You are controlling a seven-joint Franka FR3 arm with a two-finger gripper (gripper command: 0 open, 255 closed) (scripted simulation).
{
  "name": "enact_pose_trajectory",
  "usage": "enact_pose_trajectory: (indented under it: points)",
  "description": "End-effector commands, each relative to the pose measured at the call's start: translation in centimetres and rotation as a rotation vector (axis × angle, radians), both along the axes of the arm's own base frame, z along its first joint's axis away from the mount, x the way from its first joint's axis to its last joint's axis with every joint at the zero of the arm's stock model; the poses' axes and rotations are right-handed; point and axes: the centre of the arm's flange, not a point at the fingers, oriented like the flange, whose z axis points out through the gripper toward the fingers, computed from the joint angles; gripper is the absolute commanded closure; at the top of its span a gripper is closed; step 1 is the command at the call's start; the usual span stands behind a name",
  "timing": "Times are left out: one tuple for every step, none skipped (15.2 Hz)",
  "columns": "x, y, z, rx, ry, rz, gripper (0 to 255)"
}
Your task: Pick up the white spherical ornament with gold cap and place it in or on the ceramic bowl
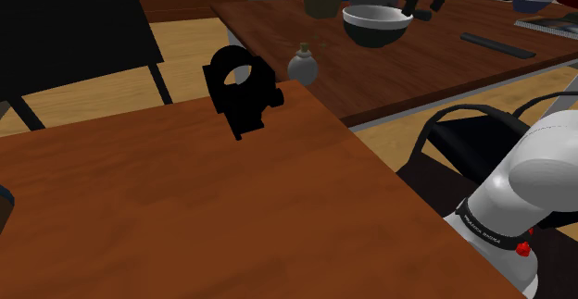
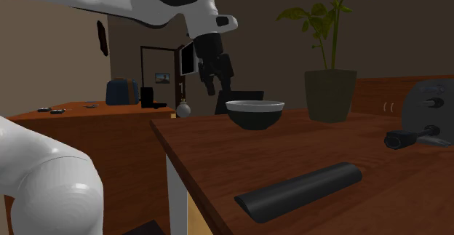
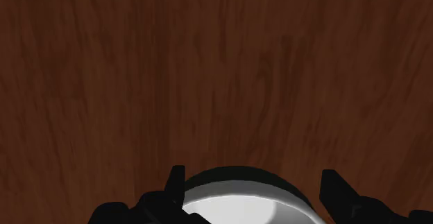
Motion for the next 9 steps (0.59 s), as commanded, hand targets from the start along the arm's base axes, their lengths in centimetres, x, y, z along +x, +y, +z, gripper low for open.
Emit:
enact_pose_trajectory:
  points:
    - [0.0,0.0,0.0,0.000,0.000,0.000,0]
    - [0.5,1.3,0.0,-0.003,0.013,0.004,0]
    - [1.0,2.6,0.0,-0.005,0.027,0.007,0]
    - [1.5,3.9,0.0,-0.008,0.040,0.011,0]
    - [2.0,5.3,0.0,-0.011,0.054,0.015,0]
    - [2.5,6.6,0.0,-0.013,0.067,0.018,0]
    - [3.0,7.9,0.0,-0.016,0.081,0.022,0]
    - [3.5,9.2,0.0,-0.019,0.094,0.026,0]
    - [4.0,10.5,-0.1,-0.021,0.108,0.029,0]
